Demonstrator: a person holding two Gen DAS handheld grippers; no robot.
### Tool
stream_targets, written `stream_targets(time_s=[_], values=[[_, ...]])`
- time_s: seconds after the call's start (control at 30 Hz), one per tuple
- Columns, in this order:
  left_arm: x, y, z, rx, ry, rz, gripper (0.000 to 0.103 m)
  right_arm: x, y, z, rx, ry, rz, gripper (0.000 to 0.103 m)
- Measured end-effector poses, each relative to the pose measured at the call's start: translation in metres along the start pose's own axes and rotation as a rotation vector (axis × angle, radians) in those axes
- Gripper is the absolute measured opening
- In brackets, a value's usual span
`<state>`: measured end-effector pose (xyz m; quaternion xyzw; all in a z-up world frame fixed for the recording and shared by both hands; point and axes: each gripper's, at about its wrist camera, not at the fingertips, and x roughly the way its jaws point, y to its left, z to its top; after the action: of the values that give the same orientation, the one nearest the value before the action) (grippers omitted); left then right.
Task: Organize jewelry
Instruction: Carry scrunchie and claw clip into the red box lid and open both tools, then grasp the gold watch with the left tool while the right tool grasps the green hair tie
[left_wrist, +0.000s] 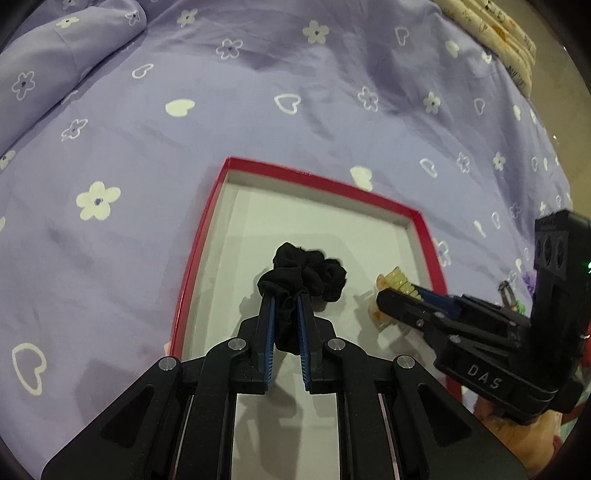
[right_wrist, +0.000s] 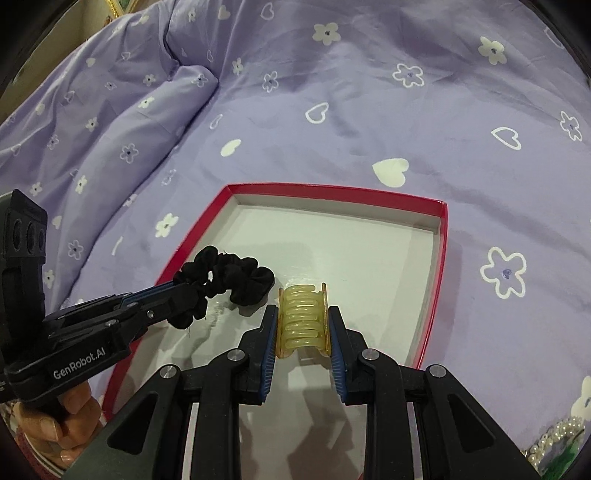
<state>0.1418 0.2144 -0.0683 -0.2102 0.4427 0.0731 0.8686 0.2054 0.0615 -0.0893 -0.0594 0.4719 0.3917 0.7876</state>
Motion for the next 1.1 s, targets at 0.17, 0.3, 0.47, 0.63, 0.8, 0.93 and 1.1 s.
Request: stream_targets(time_s=[0.17, 0.3, 0.47, 0.63, 0.8, 0.93, 1.1], values=[[0.006, 0.002, -0.005, 0.002, 0.025, 0.018, 0.014, 0.006, -0.002, 0.0, 0.0, 0.019, -0.004, 0.026], [0.007, 0.0, -0.005, 0.011, 0.028, 0.033, 0.022, 0.008, -0.002, 0.0, -0.001, 0.027, -0.004, 0.03], [0.002, -0.003, -0.007, 0.021, 0.013, 0.063, 0.042, 0.008, -0.002, 0.002, 0.001, 0.032, -0.007, 0.03], [-0.009, -0.003, -0.011, 0.017, -0.007, 0.067, 0.046, 0.006, -0.002, 0.002, 0.013, 0.033, 0.009, 0.035], [-0.024, -0.005, -0.014, 0.016, -0.027, 0.067, 0.05, -0.005, -0.001, 0.001, 0.018, 0.012, 0.016, 0.038], [-0.035, -0.013, -0.015, 0.018, -0.041, 0.062, 0.053, -0.022, -0.001, 0.0, 0.021, -0.015, 0.017, 0.038], [-0.044, -0.029, -0.018, 0.039, -0.05, 0.043, 0.056, -0.049, -0.01, -0.006, 0.032, -0.051, 0.013, 0.04]])
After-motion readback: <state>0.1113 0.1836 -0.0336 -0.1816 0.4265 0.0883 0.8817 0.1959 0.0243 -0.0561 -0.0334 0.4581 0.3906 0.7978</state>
